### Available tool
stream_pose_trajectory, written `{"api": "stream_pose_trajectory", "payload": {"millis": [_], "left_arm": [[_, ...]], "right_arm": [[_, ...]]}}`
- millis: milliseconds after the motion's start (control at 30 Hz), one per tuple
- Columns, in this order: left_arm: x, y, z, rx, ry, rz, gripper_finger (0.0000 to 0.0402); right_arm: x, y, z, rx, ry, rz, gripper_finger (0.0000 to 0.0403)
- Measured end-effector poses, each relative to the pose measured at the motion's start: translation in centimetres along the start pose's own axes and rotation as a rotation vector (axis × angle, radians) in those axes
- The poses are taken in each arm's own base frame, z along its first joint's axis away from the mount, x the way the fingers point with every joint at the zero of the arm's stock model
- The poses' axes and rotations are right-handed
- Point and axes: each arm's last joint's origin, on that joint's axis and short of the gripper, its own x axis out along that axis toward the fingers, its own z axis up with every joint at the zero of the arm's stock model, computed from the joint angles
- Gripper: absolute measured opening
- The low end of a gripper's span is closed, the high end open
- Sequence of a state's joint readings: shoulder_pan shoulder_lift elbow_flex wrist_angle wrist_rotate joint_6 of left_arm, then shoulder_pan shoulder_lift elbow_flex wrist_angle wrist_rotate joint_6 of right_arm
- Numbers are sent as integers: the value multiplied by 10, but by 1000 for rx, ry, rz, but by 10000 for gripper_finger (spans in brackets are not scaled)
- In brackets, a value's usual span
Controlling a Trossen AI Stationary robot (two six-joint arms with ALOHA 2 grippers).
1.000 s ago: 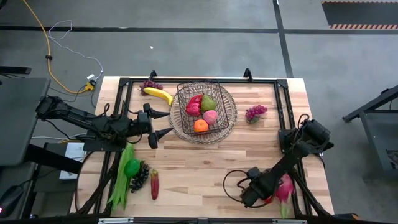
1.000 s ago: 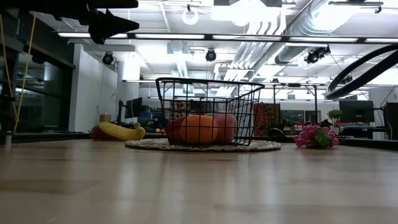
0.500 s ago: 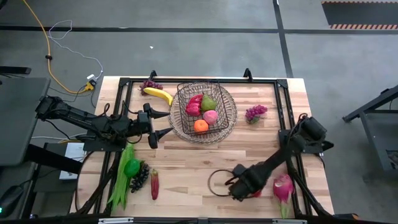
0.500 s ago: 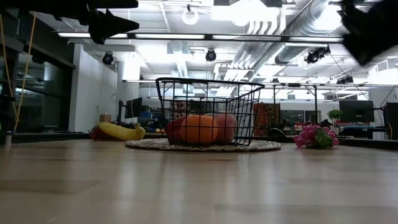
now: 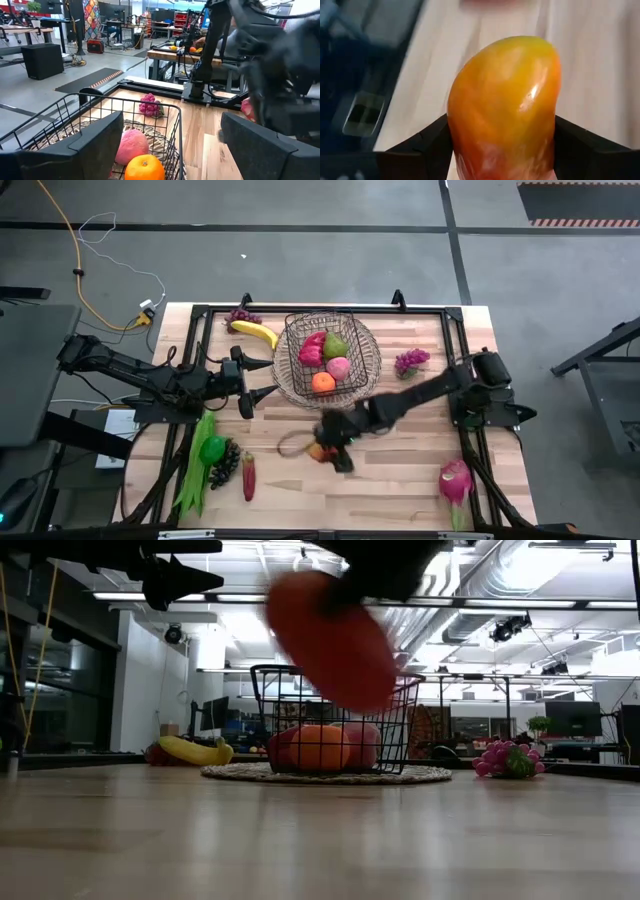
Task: Build produce basket
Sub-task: Put the yellow mango into the black wire basket
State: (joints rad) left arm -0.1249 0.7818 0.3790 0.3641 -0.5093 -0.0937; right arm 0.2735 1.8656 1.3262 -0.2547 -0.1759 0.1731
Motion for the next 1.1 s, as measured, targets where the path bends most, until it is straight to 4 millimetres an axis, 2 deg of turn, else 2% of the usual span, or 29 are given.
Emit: {"api": "stream_pose_trajectory", "payload": {"millis": [100, 200, 333, 467, 567, 700, 867, 1000, 1100], "left_arm": [[0, 0, 0, 0, 0, 0, 323], [0, 0, 0, 0, 0, 0, 323], [0, 0, 0, 1, 1, 0, 323], [0, 0, 0, 4, 1, 0, 323], [0, 0, 0, 11, 1, 0, 323], [0, 0, 0, 11, 1, 0, 323], [0, 0, 0, 11, 0, -1, 323], [0, 0, 0, 9, -4, 0, 323], [0, 0, 1, 6, -8, -1, 323]], "right_arm": [[-11, -17, 18, -145, -148, 5, 246], [-34, -30, 30, -223, -216, -52, 246], [-71, -43, 35, -238, -218, -136, 246], [-104, -44, 35, -236, -207, -157, 246], [-118, -47, 22, -244, -255, -174, 246], [-130, -55, -21, -161, -345, -265, 246], [-154, -55, -64, -113, -687, -317, 246], [-170, -53, -79, -133, -905, -333, 246], [-174, -54, -81, -144, -928, -353, 246]]}}
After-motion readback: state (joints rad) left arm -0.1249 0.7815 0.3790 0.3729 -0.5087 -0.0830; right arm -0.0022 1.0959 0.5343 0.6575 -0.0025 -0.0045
